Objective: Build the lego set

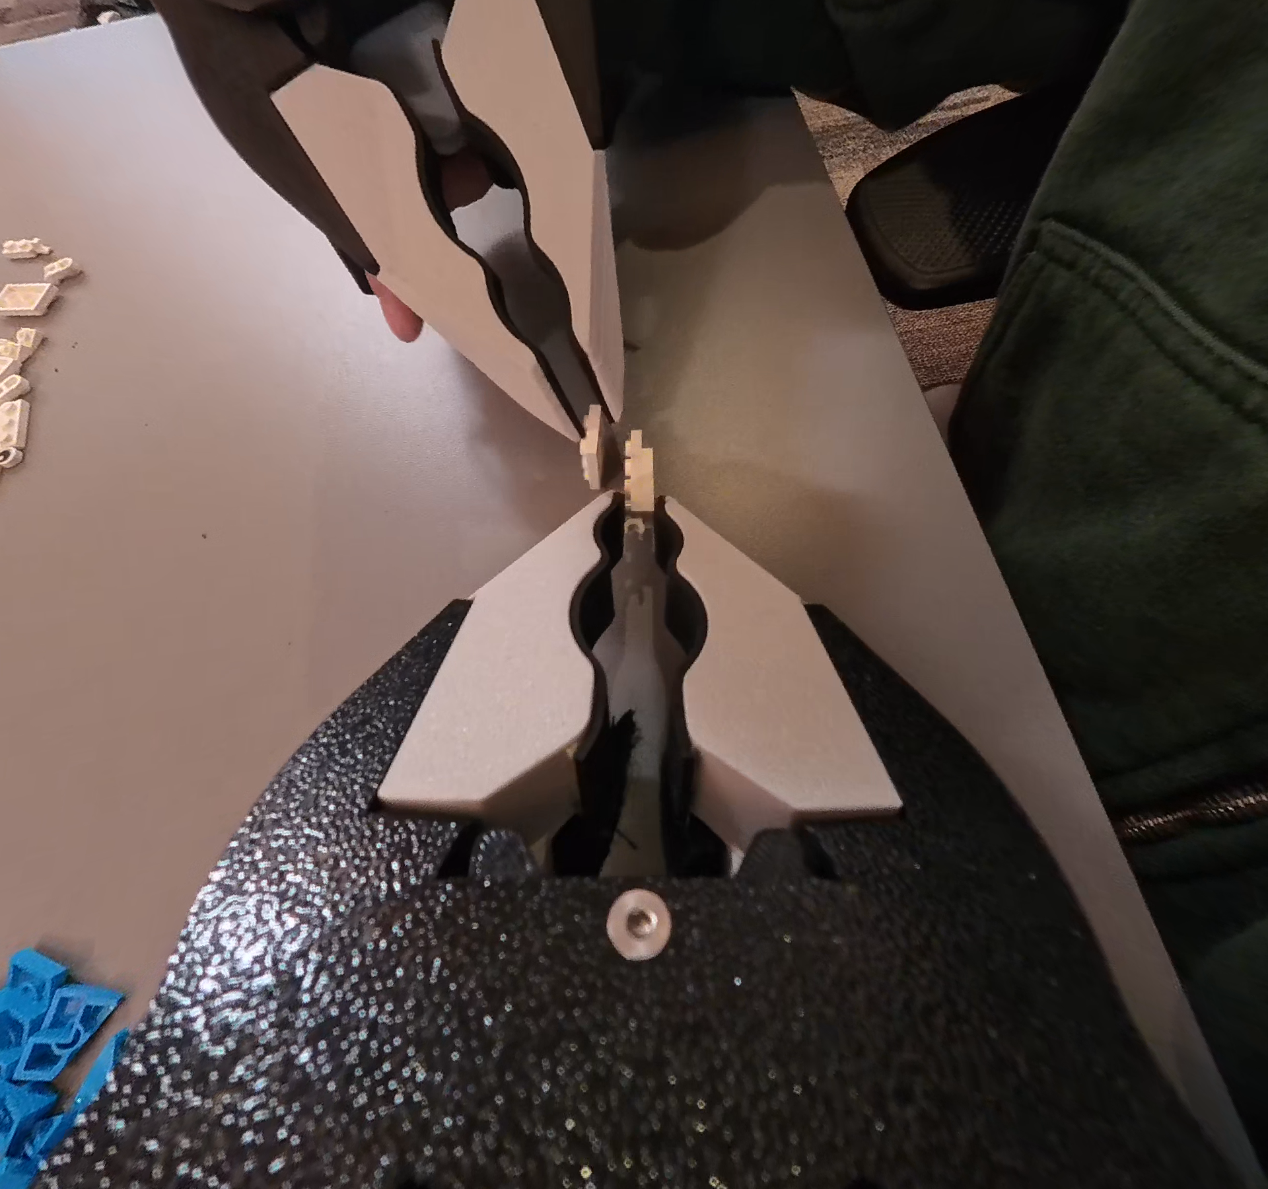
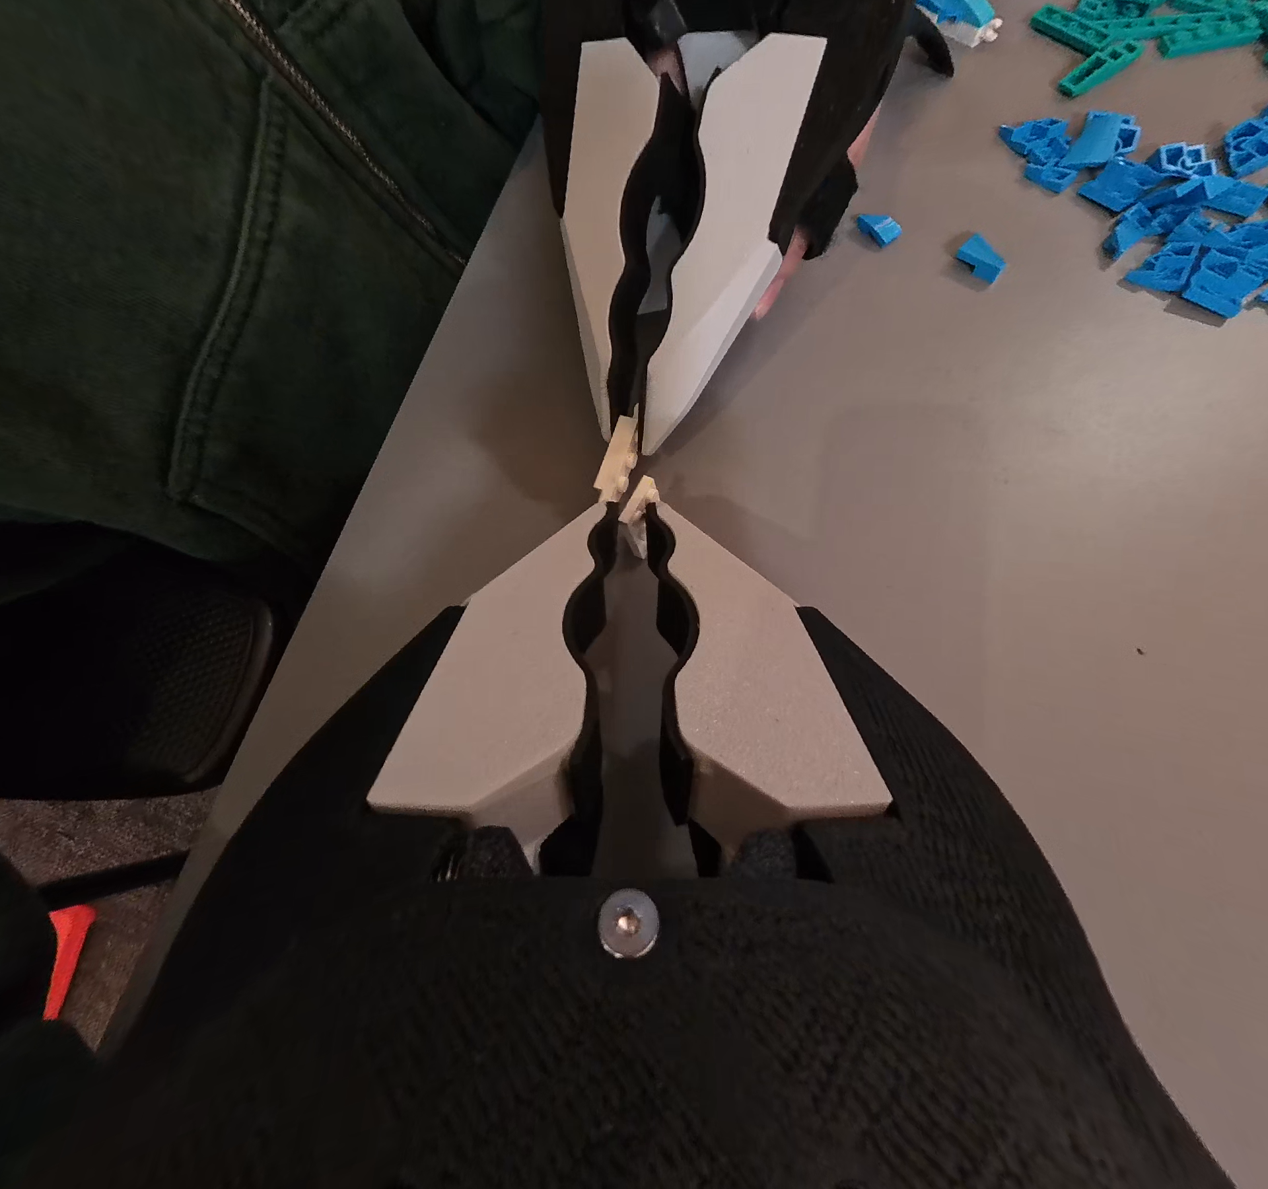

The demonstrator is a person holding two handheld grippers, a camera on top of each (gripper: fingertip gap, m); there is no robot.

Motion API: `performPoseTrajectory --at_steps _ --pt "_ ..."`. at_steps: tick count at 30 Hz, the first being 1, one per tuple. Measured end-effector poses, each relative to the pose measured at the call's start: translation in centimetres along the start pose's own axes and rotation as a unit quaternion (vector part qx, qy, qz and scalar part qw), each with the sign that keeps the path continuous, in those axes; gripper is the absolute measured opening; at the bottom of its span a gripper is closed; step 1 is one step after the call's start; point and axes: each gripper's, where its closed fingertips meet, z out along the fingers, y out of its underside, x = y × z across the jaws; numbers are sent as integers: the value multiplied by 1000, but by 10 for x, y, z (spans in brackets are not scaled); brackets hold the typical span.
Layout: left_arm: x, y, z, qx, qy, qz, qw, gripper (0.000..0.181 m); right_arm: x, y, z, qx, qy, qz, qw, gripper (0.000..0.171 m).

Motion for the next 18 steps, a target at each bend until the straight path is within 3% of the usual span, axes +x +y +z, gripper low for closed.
performPoseTrajectory --at_steps 1,18 --pt "0 0 0 0 0 -1 1000 5 0 0 0 0 1 -1 1000 6" --pt "-4 -1 -2 2 -12 -1 1000 6 11 2 -4 10 26 22 999 4"
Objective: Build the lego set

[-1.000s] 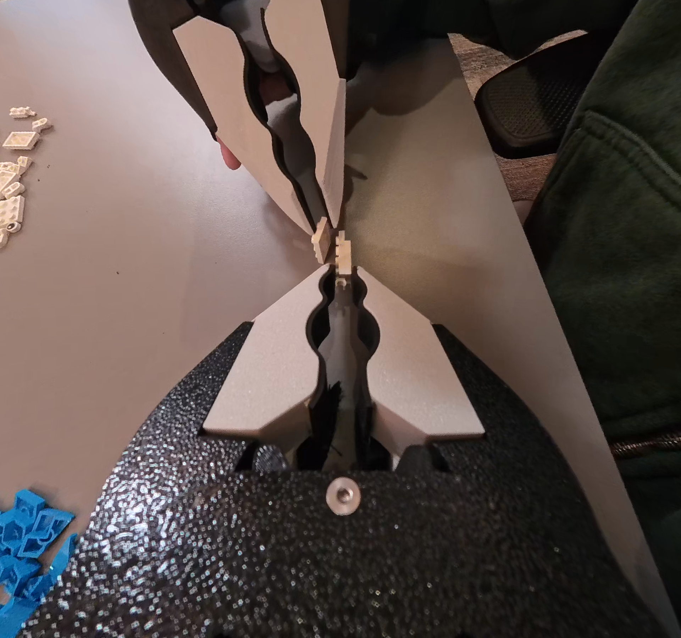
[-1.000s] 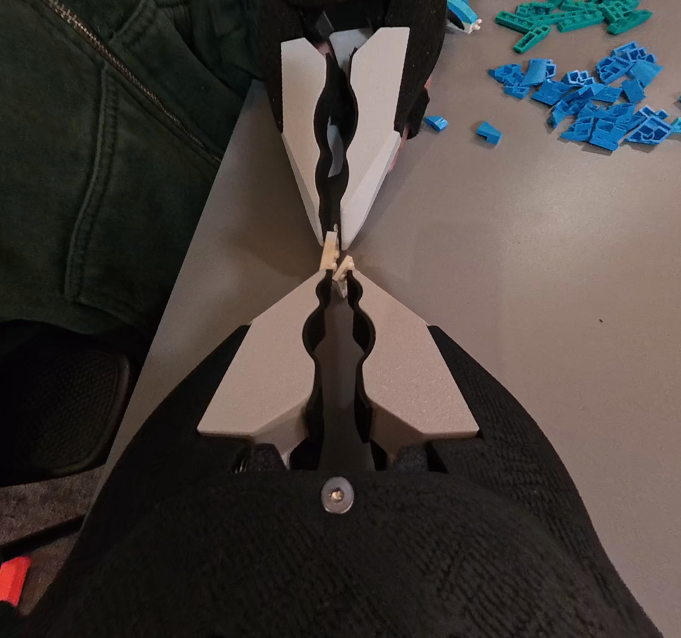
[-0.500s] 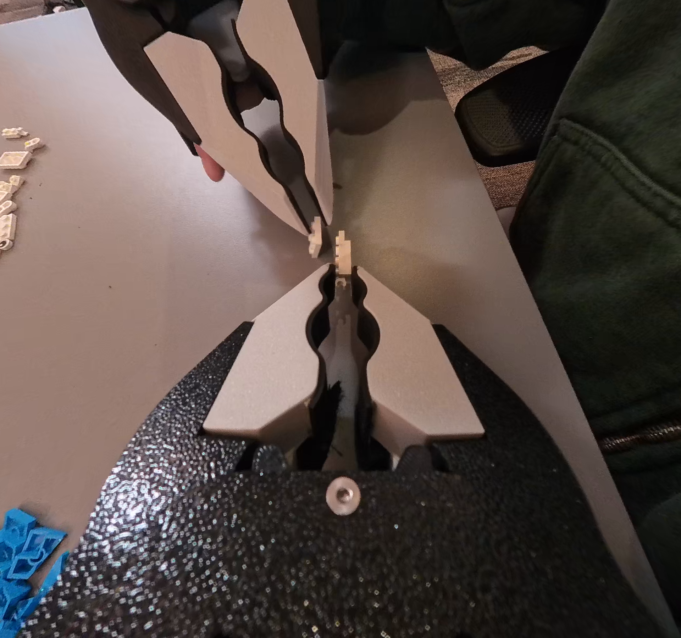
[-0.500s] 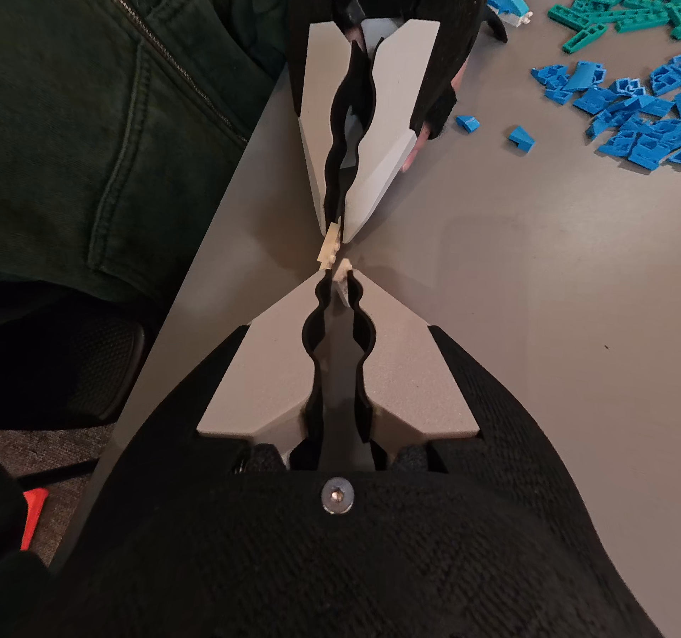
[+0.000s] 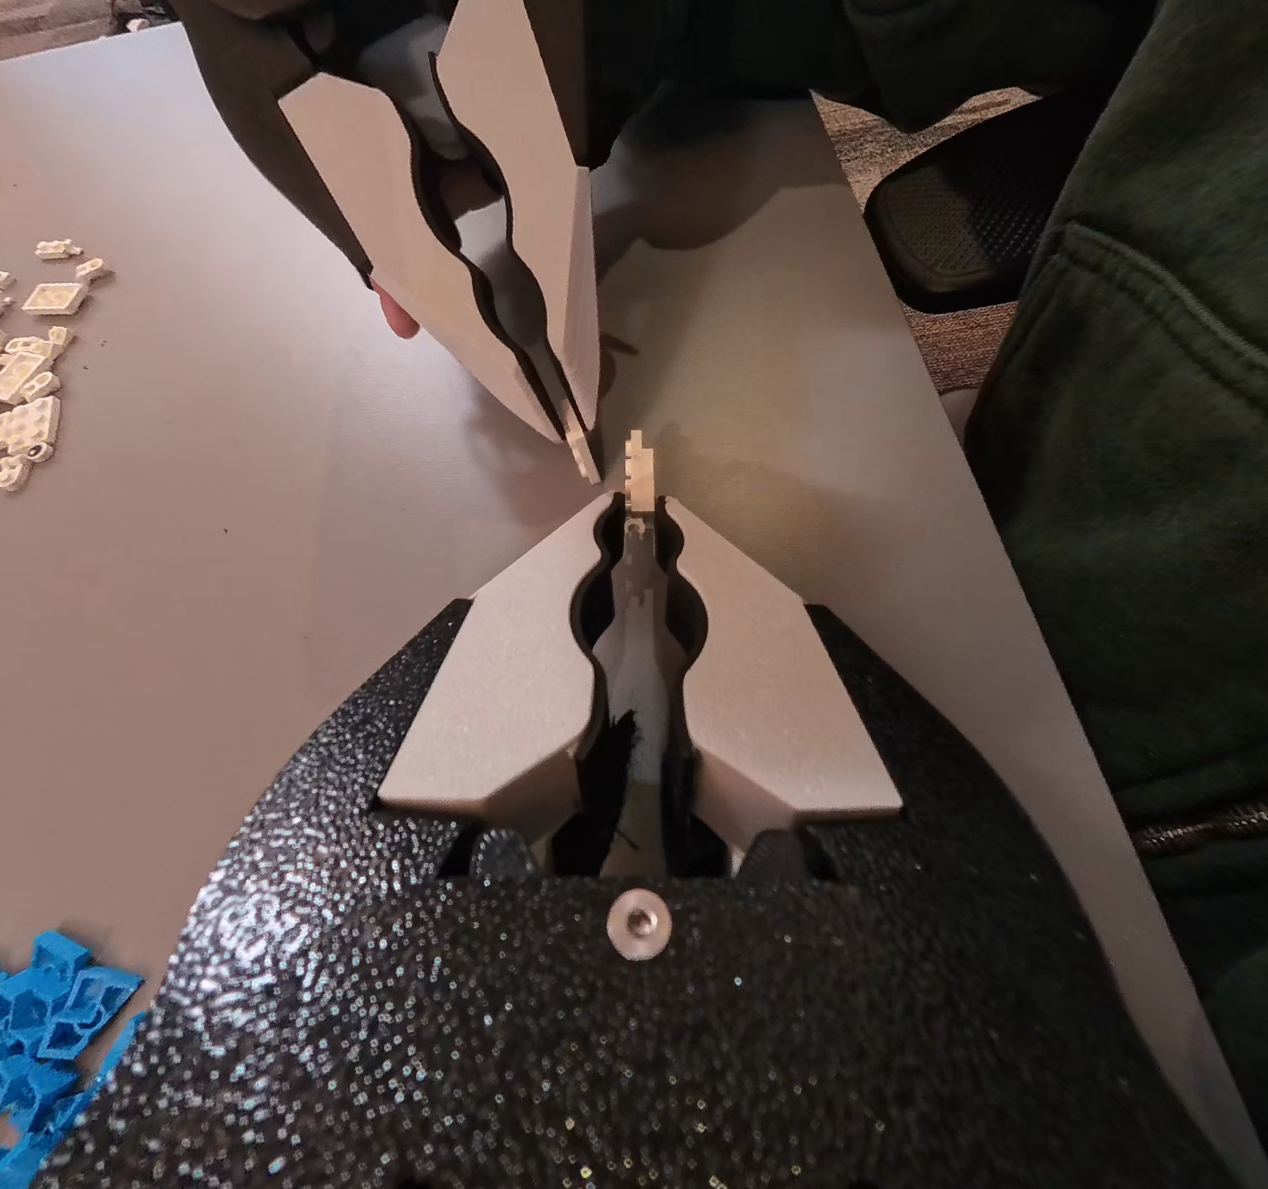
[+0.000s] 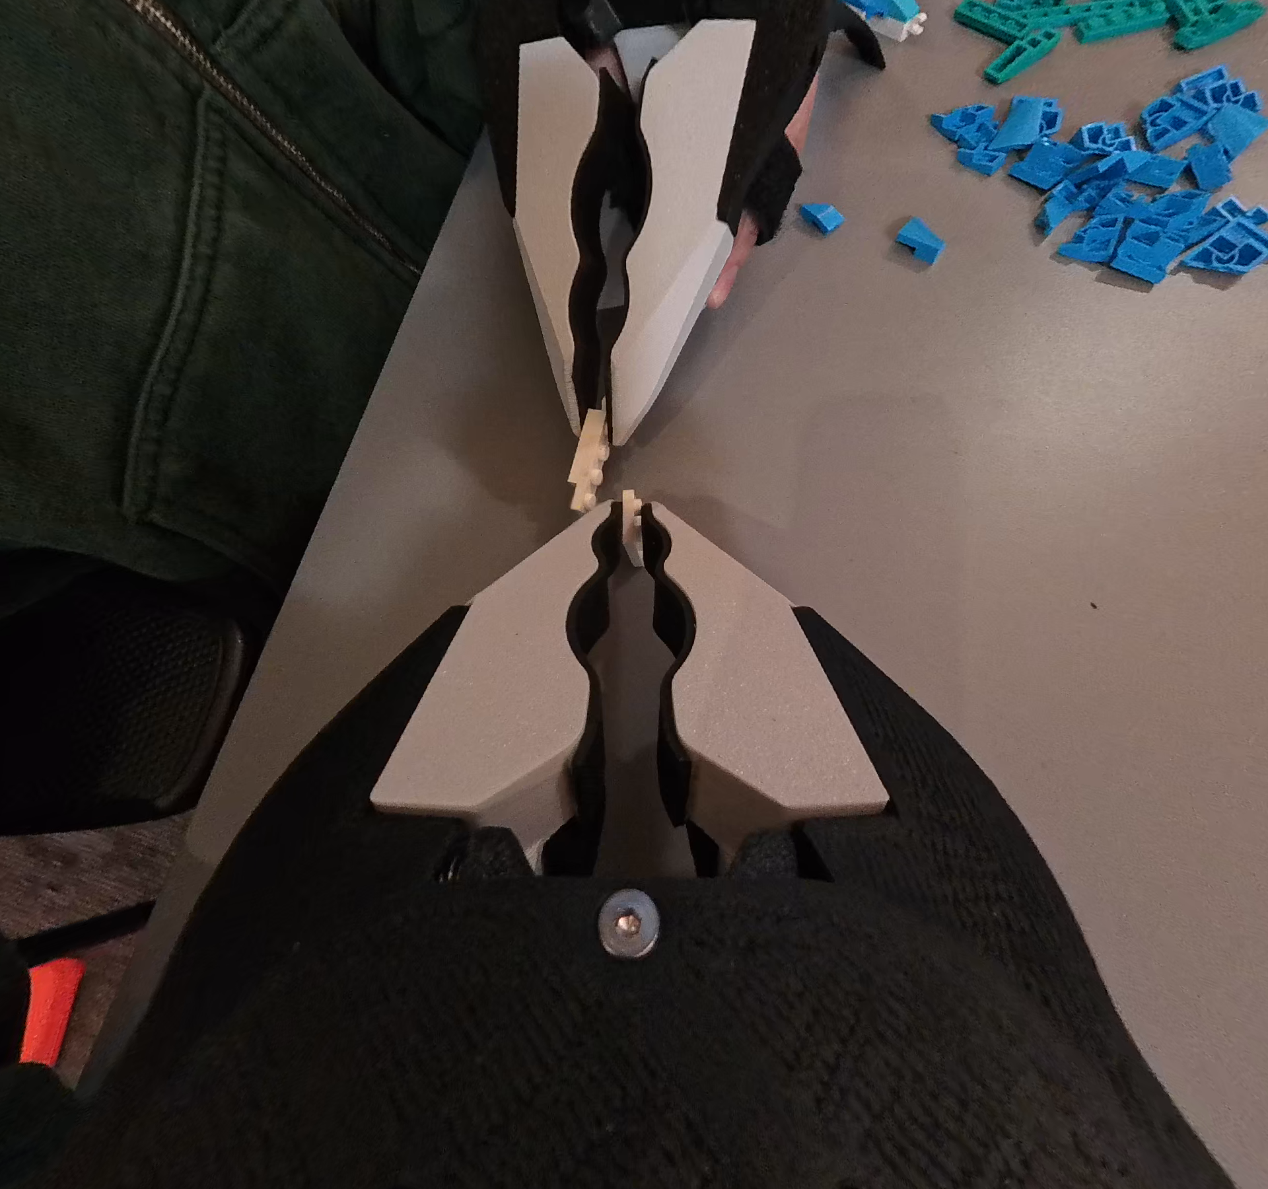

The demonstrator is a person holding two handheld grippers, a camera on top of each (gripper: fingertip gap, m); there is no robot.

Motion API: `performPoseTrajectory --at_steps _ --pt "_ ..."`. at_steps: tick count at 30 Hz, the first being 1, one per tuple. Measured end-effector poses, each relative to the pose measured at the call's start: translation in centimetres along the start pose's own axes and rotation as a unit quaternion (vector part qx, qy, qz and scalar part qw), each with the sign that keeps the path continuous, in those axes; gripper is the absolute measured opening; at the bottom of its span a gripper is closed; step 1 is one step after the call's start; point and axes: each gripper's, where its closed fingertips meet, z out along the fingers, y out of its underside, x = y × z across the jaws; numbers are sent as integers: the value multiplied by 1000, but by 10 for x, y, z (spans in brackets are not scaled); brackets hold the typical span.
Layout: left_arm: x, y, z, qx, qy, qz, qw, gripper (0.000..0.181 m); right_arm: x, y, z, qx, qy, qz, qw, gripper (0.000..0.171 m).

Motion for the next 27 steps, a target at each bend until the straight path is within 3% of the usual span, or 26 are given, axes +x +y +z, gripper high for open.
performPoseTrajectory --at_steps 20,27 --pt "-2 1 1 -3 -7 0 1000 5 0 5 4 -4 -5 19 1000 11" --pt "-2 4 4 -13 -18 -4 1000 5 -4 7 0 16 -16 20 1000 28"
